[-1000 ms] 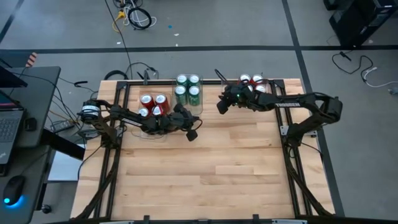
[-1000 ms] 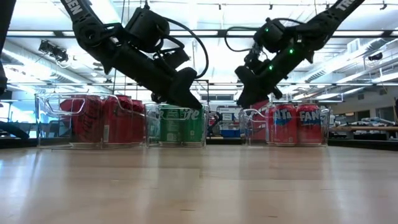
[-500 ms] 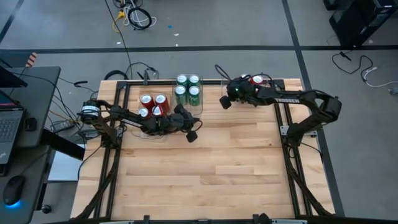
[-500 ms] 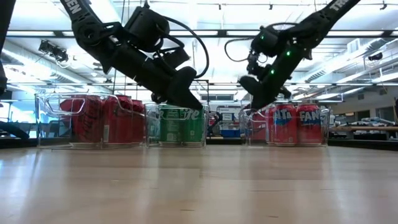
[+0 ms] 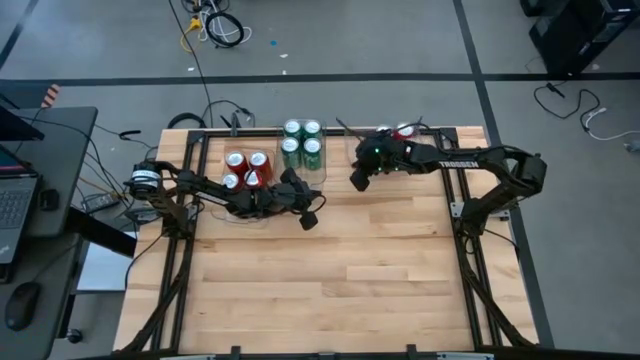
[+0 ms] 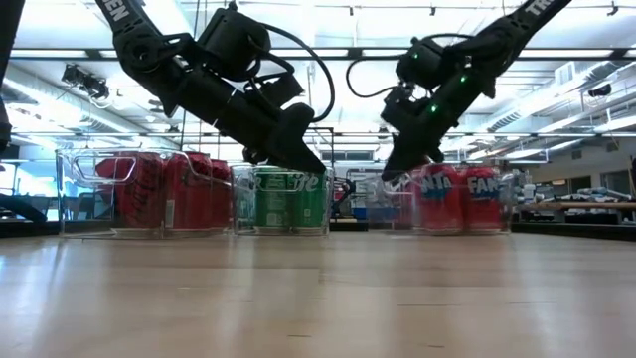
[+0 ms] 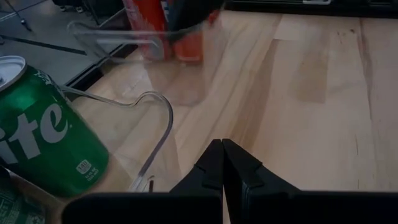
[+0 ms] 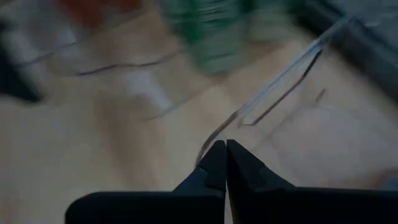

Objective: Sort soda cans
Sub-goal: Move the transparent bins on the top center

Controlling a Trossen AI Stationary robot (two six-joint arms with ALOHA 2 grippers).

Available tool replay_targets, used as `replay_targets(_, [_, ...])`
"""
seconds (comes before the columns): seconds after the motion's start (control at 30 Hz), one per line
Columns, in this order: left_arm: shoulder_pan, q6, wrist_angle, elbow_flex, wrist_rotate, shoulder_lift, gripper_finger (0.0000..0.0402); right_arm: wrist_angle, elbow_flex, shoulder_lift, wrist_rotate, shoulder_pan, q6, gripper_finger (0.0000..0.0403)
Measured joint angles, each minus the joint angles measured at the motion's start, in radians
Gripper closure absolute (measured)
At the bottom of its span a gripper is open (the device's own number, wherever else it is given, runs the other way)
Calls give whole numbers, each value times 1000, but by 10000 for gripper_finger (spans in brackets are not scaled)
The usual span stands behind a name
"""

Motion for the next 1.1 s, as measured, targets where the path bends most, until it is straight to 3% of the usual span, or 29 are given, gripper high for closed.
replay_targets(0.57, [-1,0,-9,0,0,0,402,-215,4,-61,-131,102,-81,402])
replay_targets(0.83, [-1,0,-20,0,0,0,402,-422,-5,-191,-145,168,-155,402])
replay_targets(0.93, [-1,0,-19,0,6,0,402,-474,-5,-250,-140,186,-155,402])
replay_targets(1.1, [-1,-1,-20,0,23,0,402,-485,-5,-371,-45,214,-120,398])
